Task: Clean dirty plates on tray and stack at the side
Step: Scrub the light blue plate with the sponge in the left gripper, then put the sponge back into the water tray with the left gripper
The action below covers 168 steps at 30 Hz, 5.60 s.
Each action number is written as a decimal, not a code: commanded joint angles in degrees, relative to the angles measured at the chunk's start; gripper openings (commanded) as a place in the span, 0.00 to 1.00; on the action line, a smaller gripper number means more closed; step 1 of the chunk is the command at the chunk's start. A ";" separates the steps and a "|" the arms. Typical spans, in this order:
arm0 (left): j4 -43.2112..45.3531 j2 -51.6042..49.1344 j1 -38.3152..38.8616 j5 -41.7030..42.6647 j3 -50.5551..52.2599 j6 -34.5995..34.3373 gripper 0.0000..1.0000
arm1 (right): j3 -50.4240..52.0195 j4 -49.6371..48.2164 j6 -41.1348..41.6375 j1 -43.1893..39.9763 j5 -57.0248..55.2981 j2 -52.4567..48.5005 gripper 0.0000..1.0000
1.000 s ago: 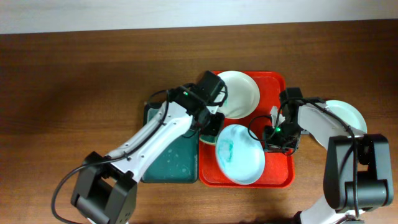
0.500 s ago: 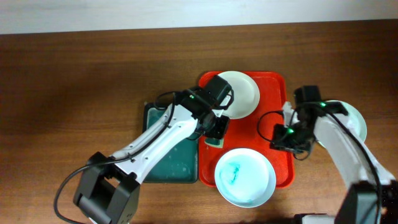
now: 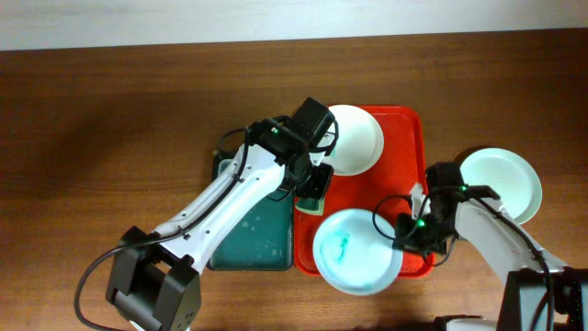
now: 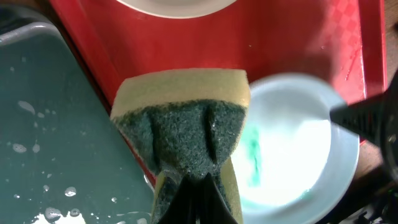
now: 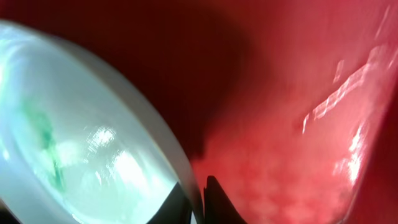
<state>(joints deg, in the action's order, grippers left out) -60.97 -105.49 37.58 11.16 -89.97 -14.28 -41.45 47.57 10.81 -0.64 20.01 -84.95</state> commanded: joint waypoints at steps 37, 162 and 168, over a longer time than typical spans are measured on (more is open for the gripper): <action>9.77 -20.17 7.43 -1.11 -0.33 -8.20 0.00 | -1.20 -7.37 4.48 0.31 -4.20 -0.72 0.09; -15.89 -13.62 -2.99 -7.78 -20.57 -4.61 0.00 | -1.20 -12.83 15.58 10.71 -17.11 -7.37 0.04; -20.00 -11.02 -10.86 -17.66 -15.02 -4.70 0.00 | -1.20 -12.83 14.88 10.71 -17.07 -7.37 0.04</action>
<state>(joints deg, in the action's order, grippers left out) -82.50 -117.25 30.02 -2.22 -109.34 -20.08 -44.23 33.61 26.55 10.24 8.45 -90.32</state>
